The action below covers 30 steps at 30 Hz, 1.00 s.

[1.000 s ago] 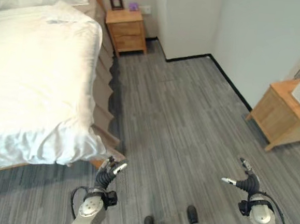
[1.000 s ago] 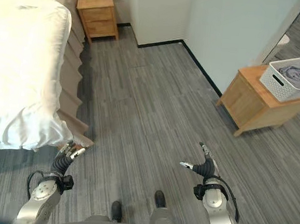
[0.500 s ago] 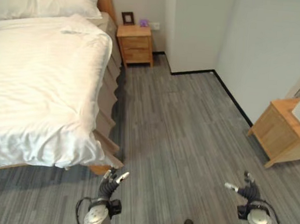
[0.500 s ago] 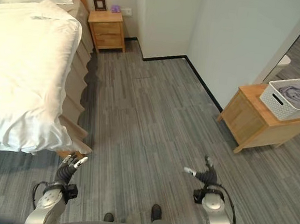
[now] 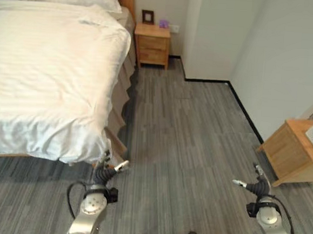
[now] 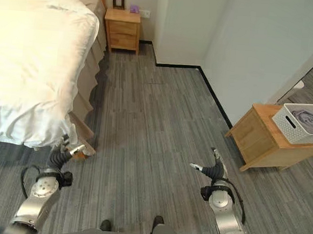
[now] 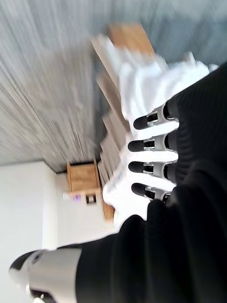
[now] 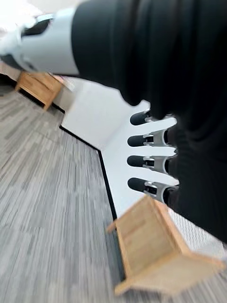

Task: Making the bed.

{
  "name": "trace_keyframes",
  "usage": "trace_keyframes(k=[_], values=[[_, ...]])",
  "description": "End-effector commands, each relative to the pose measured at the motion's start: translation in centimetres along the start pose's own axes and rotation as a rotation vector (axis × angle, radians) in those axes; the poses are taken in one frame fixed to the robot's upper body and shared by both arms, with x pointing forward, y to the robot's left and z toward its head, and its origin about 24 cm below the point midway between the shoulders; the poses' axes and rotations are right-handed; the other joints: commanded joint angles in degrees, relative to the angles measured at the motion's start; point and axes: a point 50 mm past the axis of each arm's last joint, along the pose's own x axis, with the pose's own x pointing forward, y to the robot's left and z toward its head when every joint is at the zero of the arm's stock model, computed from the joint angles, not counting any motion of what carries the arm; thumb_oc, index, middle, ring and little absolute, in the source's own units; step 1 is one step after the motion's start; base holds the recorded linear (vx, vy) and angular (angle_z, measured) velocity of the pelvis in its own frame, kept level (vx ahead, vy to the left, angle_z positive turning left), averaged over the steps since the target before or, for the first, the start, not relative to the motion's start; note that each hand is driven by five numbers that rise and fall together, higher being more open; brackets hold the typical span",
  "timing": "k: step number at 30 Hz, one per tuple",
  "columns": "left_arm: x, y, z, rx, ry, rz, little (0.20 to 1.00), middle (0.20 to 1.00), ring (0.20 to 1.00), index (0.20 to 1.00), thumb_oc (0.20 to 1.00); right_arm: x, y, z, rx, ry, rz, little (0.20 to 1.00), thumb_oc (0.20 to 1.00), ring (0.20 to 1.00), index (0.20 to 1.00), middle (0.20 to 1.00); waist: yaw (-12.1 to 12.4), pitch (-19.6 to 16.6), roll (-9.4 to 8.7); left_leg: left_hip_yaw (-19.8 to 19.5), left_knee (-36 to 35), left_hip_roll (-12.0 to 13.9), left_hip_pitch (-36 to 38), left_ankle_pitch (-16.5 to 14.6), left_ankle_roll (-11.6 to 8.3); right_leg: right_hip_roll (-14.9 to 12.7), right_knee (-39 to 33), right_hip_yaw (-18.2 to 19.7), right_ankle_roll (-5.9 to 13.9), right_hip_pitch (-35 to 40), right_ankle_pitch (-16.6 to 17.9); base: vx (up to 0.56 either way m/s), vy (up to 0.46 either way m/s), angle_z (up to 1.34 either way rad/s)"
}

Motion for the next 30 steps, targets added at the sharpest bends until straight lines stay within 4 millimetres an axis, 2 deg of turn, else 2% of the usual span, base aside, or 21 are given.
trace_keyframes(k=[1,4,5,7,9,10,12,13,14,15,16,18,19,20,21,22,23,24,25,29,30], values=[[1.6,-0.7,4.1,-0.003,-0.195,-0.006,1.0,1.0,1.0,1.0,1.0,2.1,-2.9,4.4,-0.042,-0.216,-0.091,1.0,1.0,1.0,1.0,1.0,-1.76,2.85,1.38,1.36,0.66,-0.96,9.19,-10.71,-1.19,1.39,-4.92,-5.38,1.04,-6.97,2.23,0.45,-0.131,-0.14],[2.1,-1.0,4.5,0.022,-0.207,-0.006,1.0,1.0,1.0,1.0,1.0,2.0,-3.4,4.3,-0.066,-0.211,-0.114,1.0,1.0,1.0,1.0,1.0,-3.46,3.34,1.78,0.46,0.66,0.09,11.76,-12.9,-2.54,1.7,-9.4,-6.67,2.01,-9.83,4.43,0.42,-0.138,0.02],[2.2,-1.4,4.8,0.032,-0.223,-0.024,1.0,1.0,1.0,1.0,1.0,1.6,-3.5,4.2,-0.078,-0.213,-0.118,1.0,1.0,1.0,1.0,1.0,-4.91,3.47,1.82,-0.72,0.66,0.57,13.85,-14.7,-3.23,1.19,-9.5,-5.43,2.66,-12.3,5.28,0.44,-0.182,0.52],[1.9,-1.9,4.5,0.026,-0.22,-0.04,1.0,1.0,1.0,1.0,1.0,1.1,-3.5,3.7,-0.087,-0.209,-0.111,1.0,1.0,1.0,1.0,1.0,-6.15,2.37,2.17,-1.84,0.66,0.73,15.76,-17.14,-3.29,1.6,-9.74,-3.91,1.81,-10.89,6.23,0.66,-0.25,0.86],[1.1,-2.6,3.6,0.006,-0.187,-0.065,1.0,1.0,1.0,1.0,1.0,0.6,-3.4,3.2,-0.085,-0.2,-0.089,1.0,1.0,1.0,1.0,1.0,-8.11,1.68,4.56,-2.29,7.58,3.15,16.19,-13.51,-4.91,2.61,-8.29,-2.47,-0.05,-8.79,7.2,0.63,-0.222,0.52],[1.0,-2.6,3.6,0.006,-0.186,-0.066,1.0,1.0,1.0,1.0,1.0,0.6,-3.4,3.2,-0.086,-0.199,-0.088,1.0,1.0,1.0,1.0,1.0,-8.24,1.65,4.66,-2.45,8.12,3.3,15.88,-13.76,-5.04,2.66,-8.29,-2.62,-0.14,-8.77,7.17,0.3,-0.136,-0.06],[0.9,-3.1,3.4,-0.041,-0.171,-0.074,1.0,1.0,1.0,1.0,1.0,0.9,-3.3,3.4,-0.091,-0.21,-0.082,1.0,1.0,1.0,1.0,1.0,-7.79,2.31,5.68,-2.15,21.35,4.17,10.49,-5.47,-7.37,3.48,-8.62,-3.02,-2.21,-5.07,5.8,0.29,-0.227,0.03],[0.8,-3.2,3.5,-0.064,-0.172,-0.081,1.0,1.0,1.0,1.0,1.0,1.1,-3.5,3.8,-0.089,-0.225,-0.089,1.0,1.0,1.0,1.0,1.0,-7.06,3.3,5.44,-2.04,30.24,4.28,6.98,-0.87,-8.41,4.02,-8.88,-2.83,-3.76,-2.71,4.48,0.29,-0.329,0.08],[0.8,-3.2,3.9,-0.074,-0.185,-0.087,1.0,1.0,1.0,1.0,1.0,1.1,-3.7,4.1,-0.079,-0.236,-0.096,1.0,1.0,1.0,1.0,1.0,-6.61,4.01,4.3,-1.62,37.04,3.76,3.52,1.53,-8.55,3.62,-9.1,-2.59,-4.97,-1.12,3.69,0.37,-0.343,0.15],[0.8,-3.4,4.1,-0.082,-0.196,-0.087,1.0,1.0,1.0,1.0,1.0,1.2,-3.9,4.3,-0.069,-0.241,-0.106,1.0,1.0,1.0,1.0,1.0,-5.88,4.76,3.38,0.4,41.91,4.35,1.21,1.0,-8.2,3.63,-9.45,-2.05,-5.75,1.0,2.18,0.58,-0.341,0.04],[0.7,-3.5,4.2,-0.093,-0.196,-0.094,1.0,1.0,1.0,1.0,1.0,1.3,-3.9,4.3,-0.076,-0.236,-0.101,1.0,1.0,1.0,1.0,1.0,-4.26,5.58,2.14,3.33,44.48,5.05,-3.49,-1.72,-6.82,3.08,-9.99,-0.66,-6.37,4.19,-0.01,0.48,-0.219,-0.26],[0.6,-3.7,4.1,-0.095,-0.191,-0.101,1.0,1.0,1.0,1.0,1.0,1.4,-3.9,4.2,-0.087,-0.231,-0.096,1.0,1.0,1.0,1.0,1.0,-3.31,5.99,1.74,4.34,44.32,4.65,-6.34,-3.33,-6.21,2.9,-10.13,0.13,-6.44,5.75,-0.99,0.47,-0.076,-0.55],[0.2,-3.9,3.9,-0.096,-0.184,-0.115,1.0,1.0,1.0,1.0,1.0,1.4,-3.8,4.4,-0.093,-0.238,-0.085,1.0,1.0,1.0,1.0,1.0,-1.53,6.12,1.78,5.84,38.15,3.53,-10.97,-5.08,-4.87,3.06,-10.27,1.52,-6.04,8.79,-2.95,0.49,-0.017,-0.32],[0.2,-3.9,3.9,-0.095,-0.184,-0.115,1.0,1.0,1.0,1.0,1.0,1.4,-3.8,4.4,-0.093,-0.238,-0.085,1.0,1.0,1.0,1.0,1.0,-1.44,6.01,1.57,6.05,37.74,3.28,-10.93,-4.73,-4.75,2.8,-10.27,1.63,-6.0,8.6,-2.81,0.7,0.082,-0.25],[-0.3,-3.9,3.3,-0.095,-0.164,-0.117,1.0,1.0,1.0,1.0,1.0,1.2,-3.9,4.3,-0.106,-0.241,-0.075,1.0,1.0,1.0,1.0,1.0,-0.01,5.71,2.3,7.46,27.47,2.44,-13.24,-6.41,-3.14,3.0,-10.27,2.35,-4.96,11.61,-5.42,0.36,0.076,-0.22],[-0.3,-3.9,3.3,-0.095,-0.164,-0.118,1.0,1.0,1.0,1.0,1.0,1.2,-3.9,4.3,-0.107,-0.241,-0.075,1.0,1.0,1.0,1.0,1.0,0.08,5.6,2.12,7.69,26.74,2.17,-13.04,-5.86,-3.04,2.76,-10.27,2.47,-4.92,11.42,-5.25,0.74,0.178,-0.31],[-0.7,-3.8,2.8,-0.094,-0.144,-0.114,1.0,1.0,1.0,1.0,1.0,1.3,-3.6,4.3,-0.119,-0.243,-0.059,1.0,1.0,1.0,1.0,1.0,1.99,5.14,3.77,7.04,14.63,2.06,-15.0,-0.9,-3.62,4.09,-10.27,3.3,-4.14,14.29,-7.39,0.38,0.1,-0.31],[-0.7,-3.9,2.8,-0.095,-0.143,-0.115,1.0,1.0,1.0,1.0,1.0,1.3,-3.6,4.3,-0.121,-0.242,-0.058,1.0,1.0,1.0,1.0,1.0,2.02,5.1,3.63,7.19,13.27,1.74,-14.19,-0.31,-3.7,3.87,-10.27,3.33,-4.13,14.44,-7.54,0.83,0.174,-0.45],[-0.8,-3.8,2.4,-0.095,-0.125,-0.112,1.0,1.0,1.0,1.0,1.0,1.4,-3.7,4.2,-0.139,-0.242,-0.059,1.0,1.0,1.0,1.0,1.0,3.86,5.21,4.1,8.48,4.56,4.4,-18.51,3.34,-4.67,4.07,-10.27,3.63,-3.56,18.6,-10.46,0.48,0.068,-0.52],[-1.0,-3.5,2.0,-0.081,-0.114,-0.105,1.0,1.0,1.0,1.0,1.0,1.1,-3.4,3.5,-0.157,-0.215,-0.042,1.0,1.0,1.0,1.0,1.0,5.32,4.88,3.12,10.28,1.42,5.14,-19.92,5.85,-5.16,2.86,-10.27,4.54,-2.32,22.72,-11.93,0.57,0.094,-0.29],[-1.5,-3.2,1.5,-0.067,-0.099,-0.104,1.0,1.0,1.0,1.0,1.0,0.8,-2.7,3.5,-0.16,-0.219,-0.01,1.0,1.0,1.0,1.0,1.0,6.14,3.4,3.42,10.06,1.86,5.58,-18.86,8.82,-4.72,2.39,-10.27,6.01,-1.7,25.0,-13.15,0.64,0.152,-0.41]])
